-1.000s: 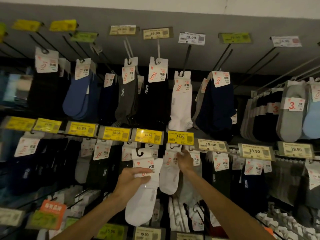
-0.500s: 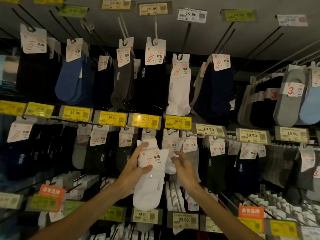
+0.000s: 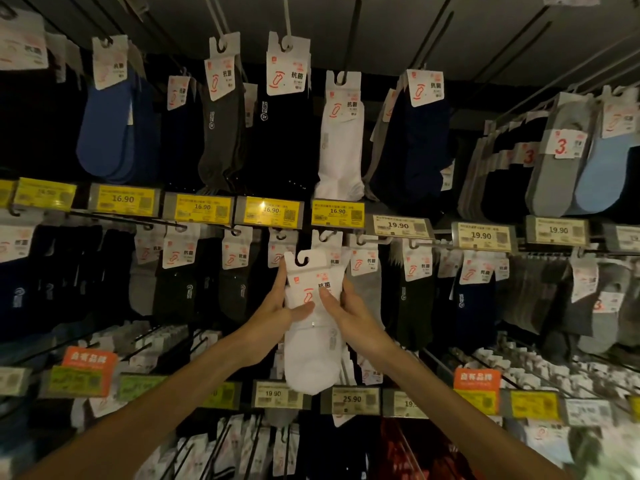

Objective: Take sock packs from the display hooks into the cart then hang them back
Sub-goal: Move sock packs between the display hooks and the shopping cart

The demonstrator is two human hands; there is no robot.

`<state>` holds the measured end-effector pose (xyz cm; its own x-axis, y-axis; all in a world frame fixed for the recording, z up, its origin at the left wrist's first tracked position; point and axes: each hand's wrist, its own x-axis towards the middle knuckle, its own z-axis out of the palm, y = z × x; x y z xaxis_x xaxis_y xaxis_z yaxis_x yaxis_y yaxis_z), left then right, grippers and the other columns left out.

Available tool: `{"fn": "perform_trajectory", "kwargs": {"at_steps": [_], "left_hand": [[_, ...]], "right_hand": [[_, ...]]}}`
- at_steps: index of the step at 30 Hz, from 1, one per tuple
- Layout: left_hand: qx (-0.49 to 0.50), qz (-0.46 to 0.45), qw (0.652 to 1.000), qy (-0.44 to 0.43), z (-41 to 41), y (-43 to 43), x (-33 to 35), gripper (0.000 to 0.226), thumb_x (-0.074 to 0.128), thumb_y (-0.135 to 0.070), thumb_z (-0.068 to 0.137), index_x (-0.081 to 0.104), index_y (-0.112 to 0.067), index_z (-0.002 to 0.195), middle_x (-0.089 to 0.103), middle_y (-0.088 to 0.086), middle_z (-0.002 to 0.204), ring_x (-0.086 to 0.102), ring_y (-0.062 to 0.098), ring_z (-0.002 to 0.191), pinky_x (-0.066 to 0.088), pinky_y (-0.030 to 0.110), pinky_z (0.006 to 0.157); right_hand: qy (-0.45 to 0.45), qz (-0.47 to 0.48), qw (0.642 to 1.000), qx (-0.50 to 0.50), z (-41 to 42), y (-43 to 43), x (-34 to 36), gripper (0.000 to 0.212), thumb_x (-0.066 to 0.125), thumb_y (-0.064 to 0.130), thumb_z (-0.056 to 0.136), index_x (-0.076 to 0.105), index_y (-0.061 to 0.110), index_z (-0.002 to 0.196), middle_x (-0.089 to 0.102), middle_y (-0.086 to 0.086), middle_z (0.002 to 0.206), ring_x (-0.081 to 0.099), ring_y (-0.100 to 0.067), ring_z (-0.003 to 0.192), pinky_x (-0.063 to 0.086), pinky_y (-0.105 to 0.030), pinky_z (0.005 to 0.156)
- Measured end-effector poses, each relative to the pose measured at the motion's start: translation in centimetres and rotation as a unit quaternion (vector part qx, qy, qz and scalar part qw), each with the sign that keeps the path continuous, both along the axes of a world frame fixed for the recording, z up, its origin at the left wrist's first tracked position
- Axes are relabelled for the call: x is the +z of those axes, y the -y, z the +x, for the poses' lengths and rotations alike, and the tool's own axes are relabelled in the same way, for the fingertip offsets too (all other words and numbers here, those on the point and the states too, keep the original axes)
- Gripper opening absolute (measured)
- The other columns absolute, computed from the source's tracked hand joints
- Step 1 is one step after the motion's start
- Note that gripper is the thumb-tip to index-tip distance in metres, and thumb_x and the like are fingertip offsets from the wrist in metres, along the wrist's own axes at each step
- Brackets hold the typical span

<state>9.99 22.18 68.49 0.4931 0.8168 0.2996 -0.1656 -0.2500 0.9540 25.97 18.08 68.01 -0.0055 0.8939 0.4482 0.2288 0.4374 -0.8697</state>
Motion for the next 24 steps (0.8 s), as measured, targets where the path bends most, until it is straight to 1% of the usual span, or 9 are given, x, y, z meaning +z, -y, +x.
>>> {"fn": "perform_trajectory", "kwargs": {"at_steps": [2,3,6,9,13,15,18,21,24], "left_hand": [[-0.022,-0.008,1.0,-0.001,0.0,0.4,0.4,0.097,0.062,-0.005,0.094,0.003,-0.061,0.147,0.055,-0.008,0.142,0.058,0.016,0.125,0.049,0.052,0.101],[-0.031,-0.008,0.999,-0.002,0.0,0.5,0.6,0.097,0.062,-0.005,0.094,0.003,-0.062,0.147,0.056,-0.008,0.141,0.059,0.017,0.124,0.051,0.052,0.099],[-0.048,0.011,0.999,-0.014,0.1,1.1,1.1,0.096,0.061,-0.003,0.094,0.006,-0.062,0.146,0.053,-0.01,0.142,0.058,0.015,0.124,0.052,0.05,0.098],[-0.061,0.032,0.997,-0.019,0.0,1.6,1.2,0.096,0.063,-0.004,0.093,0.008,-0.061,0.147,0.051,-0.009,0.145,0.057,0.015,0.126,0.051,0.049,0.1],[-0.058,0.044,0.997,-0.011,0.0,2.5,1.8,0.089,0.064,-0.001,0.091,0.022,-0.063,0.14,0.066,-0.005,0.128,0.065,0.013,0.114,0.059,0.037,0.085],[-0.05,0.054,0.997,-0.009,0.2,2.8,2.4,0.087,0.065,-0.001,0.09,0.026,-0.059,0.141,0.068,-0.003,0.125,0.066,0.014,0.112,0.059,0.037,0.084],[-0.032,0.058,0.998,-0.001,0.6,2.9,3.0,0.086,0.067,-0.002,0.089,0.028,-0.054,0.145,0.069,-0.002,0.123,0.066,0.015,0.112,0.058,0.041,0.088],[-0.014,0.053,0.998,0.008,1.1,2.7,3.5,0.087,0.068,0.0,0.088,0.027,-0.046,0.15,0.07,0.002,0.122,0.067,0.017,0.111,0.056,0.045,0.092],[-0.001,0.037,0.999,0.025,1.8,2.2,3.9,0.083,0.068,0.001,0.088,0.032,-0.04,0.151,0.068,0.002,0.124,0.066,0.018,0.113,0.055,0.043,0.094]], "right_hand": [[-0.011,0.015,1.0,-0.001,0.1,0.1,0.2,0.041,0.053,0.031,0.099,0.038,0.036,0.137,0.061,0.013,0.127,0.059,-0.004,0.117,0.05,-0.033,0.101],[-0.02,0.02,1.0,-0.006,0.1,0.2,0.4,0.04,0.054,0.029,0.099,0.039,0.036,0.135,0.061,0.013,0.125,0.06,-0.004,0.115,0.051,-0.034,0.1],[-0.064,0.024,0.997,-0.031,0.3,0.4,0.7,0.046,0.059,0.027,0.096,0.04,0.026,0.139,0.064,0.008,0.123,0.063,-0.007,0.111,0.053,-0.037,0.096],[-0.107,0.04,0.992,-0.043,0.3,1.1,1.2,0.044,0.063,0.021,0.093,0.043,0.022,0.133,0.068,0.005,0.113,0.067,-0.01,0.103,0.058,-0.032,0.083],[-0.165,0.076,0.982,-0.058,0.1,2.0,2.7,0.039,0.066,0.012,0.091,0.048,0.019,0.125,0.069,-0.001,0.107,0.071,-0.013,0.092,0.059,-0.029,0.07],[-0.194,0.075,0.976,-0.069,0.2,2.1,3.8,0.035,0.067,0.013,0.09,0.053,0.018,0.121,0.071,-0.005,0.104,0.071,-0.02,0.091,0.06,-0.032,0.068],[-0.212,0.061,0.972,-0.079,0.2,1.8,5.5,0.025,0.068,0.018,0.09,0.06,0.015,0.113,0.072,-0.012,0.102,0.071,-0.026,0.09,0.061,-0.035,0.067],[-0.235,0.035,0.966,-0.097,0.3,1.0,6.6,0.008,0.069,0.019,0.089,0.063,0.021,0.095,0.073,-0.012,0.093,0.072,-0.022,0.081,0.06,-0.036,0.066],[-0.267,0.013,0.957,-0.112,0.1,0.1,7.2,0.01,0.071,0.02,0.087,0.061,0.021,0.087,0.072,-0.009,0.084,0.071,-0.022,0.076,0.059,-0.039,0.07]]}}
